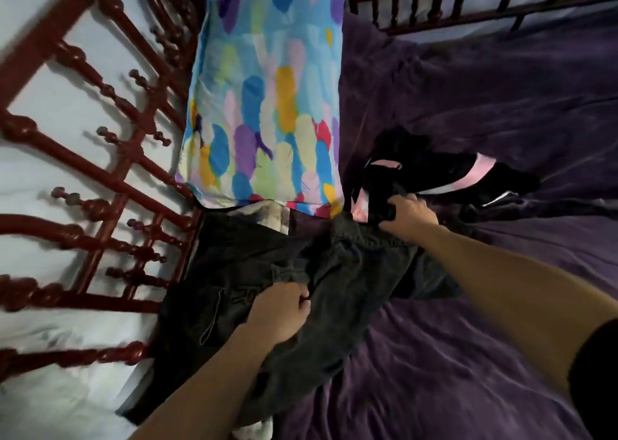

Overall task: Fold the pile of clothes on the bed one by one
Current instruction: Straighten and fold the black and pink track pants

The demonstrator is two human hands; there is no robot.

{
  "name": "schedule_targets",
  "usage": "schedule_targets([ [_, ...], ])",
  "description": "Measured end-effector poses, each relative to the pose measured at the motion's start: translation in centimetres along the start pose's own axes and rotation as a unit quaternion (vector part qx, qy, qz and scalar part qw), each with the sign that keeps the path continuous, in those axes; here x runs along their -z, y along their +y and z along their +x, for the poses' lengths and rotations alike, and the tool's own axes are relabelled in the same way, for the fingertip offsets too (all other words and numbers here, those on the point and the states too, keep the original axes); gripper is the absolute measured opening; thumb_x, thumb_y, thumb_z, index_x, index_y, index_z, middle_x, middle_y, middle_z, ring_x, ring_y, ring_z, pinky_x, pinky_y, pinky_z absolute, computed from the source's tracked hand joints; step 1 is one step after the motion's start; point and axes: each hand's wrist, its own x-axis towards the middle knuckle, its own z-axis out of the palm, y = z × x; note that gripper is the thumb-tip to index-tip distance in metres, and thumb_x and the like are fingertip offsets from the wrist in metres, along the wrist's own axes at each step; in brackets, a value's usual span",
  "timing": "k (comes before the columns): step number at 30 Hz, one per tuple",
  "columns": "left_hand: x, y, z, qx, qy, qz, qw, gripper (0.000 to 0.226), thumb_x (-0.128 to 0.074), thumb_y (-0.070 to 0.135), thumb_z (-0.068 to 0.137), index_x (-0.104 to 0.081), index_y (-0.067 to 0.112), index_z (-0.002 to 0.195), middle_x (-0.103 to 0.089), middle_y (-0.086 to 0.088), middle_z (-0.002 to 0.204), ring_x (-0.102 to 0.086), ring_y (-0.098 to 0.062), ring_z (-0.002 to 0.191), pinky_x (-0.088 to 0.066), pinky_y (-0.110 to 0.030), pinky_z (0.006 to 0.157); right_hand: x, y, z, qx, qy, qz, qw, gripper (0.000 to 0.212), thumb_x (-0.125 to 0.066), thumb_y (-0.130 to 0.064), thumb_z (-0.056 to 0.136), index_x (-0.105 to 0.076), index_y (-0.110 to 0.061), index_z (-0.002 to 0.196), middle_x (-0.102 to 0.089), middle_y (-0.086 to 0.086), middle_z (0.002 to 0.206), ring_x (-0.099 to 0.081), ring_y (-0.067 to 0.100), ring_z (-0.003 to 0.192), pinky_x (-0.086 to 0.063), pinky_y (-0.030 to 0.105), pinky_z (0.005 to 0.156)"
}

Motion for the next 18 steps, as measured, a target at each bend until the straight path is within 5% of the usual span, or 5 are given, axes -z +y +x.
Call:
schedule_targets([
  [4, -0.7, -3.2, 4.7, 0.046, -0.016, -0.036, 0.998, 0.021, -0.049, 0.035, 0.095, -0.062, 0.028, 0.110, -0.066, 0.007, 0.100, -0.062, -0.014, 0.092, -0.050, -0.028, 0.079, -3.4, -2.5, 7.1, -0.014, -0.020, 0.003, 1.000, 0.105, -0.077, -0.056, 0.067, -0.016, -0.034, 0.149, -0.005, 0.008, 0.159, -0.006, 0.038, 0.145, -0.030, 0.057, 0.106],
  [7, -1.9, -4.5, 7.1, 0.062, -0.029, -0.057, 0.996, 0.021, -0.051, 0.033, 0.094, -0.063, 0.026, 0.110, -0.067, 0.006, 0.093, -0.062, -0.012, 0.087, -0.051, -0.029, 0.077, -5.9, -2.4, 10.2, -0.052, -0.061, -0.014, 0.997, 0.098, -0.075, -0.051, 0.073, -0.016, -0.035, 0.149, 0.009, 0.006, 0.161, 0.000, 0.041, 0.146, -0.030, 0.056, 0.106],
  [11, -3.5, -5.7, 9.5, 0.073, -0.053, -0.082, 0.993, 0.025, -0.049, 0.032, 0.095, -0.063, 0.024, 0.114, -0.065, 0.007, 0.095, -0.061, -0.012, 0.089, -0.050, -0.026, 0.076, -8.5, 0.8, 11.2, -0.118, 0.001, 0.090, 0.989, 0.034, -0.059, -0.028, 0.089, -0.061, -0.004, 0.111, -0.046, 0.023, 0.136, -0.050, 0.042, 0.118, -0.044, 0.039, 0.085],
  [13, -3.9, -5.8, 10.5, 0.063, -0.063, -0.088, 0.992, 0.025, -0.049, 0.032, 0.095, -0.063, 0.023, 0.115, -0.061, 0.009, 0.089, -0.061, -0.011, 0.087, -0.049, -0.025, 0.074, -8.5, 2.5, 10.0, -0.163, 0.063, 0.190, 0.966, 0.024, -0.055, -0.022, 0.090, -0.064, -0.001, 0.097, -0.063, 0.026, 0.107, -0.059, 0.042, 0.101, -0.042, 0.035, 0.073],
  [18, -3.0, -4.5, 12.0, 0.044, -0.062, -0.093, 0.993, 0.018, -0.053, 0.028, 0.092, -0.065, 0.027, 0.106, -0.061, 0.016, 0.078, -0.061, -0.004, 0.072, -0.054, -0.030, 0.070, -5.7, 3.3, 4.7, -0.182, 0.143, 0.270, 0.934, 0.026, -0.049, -0.024, 0.094, -0.065, -0.003, 0.096, -0.064, 0.029, 0.105, -0.058, 0.045, 0.099, -0.044, 0.039, 0.077],
])
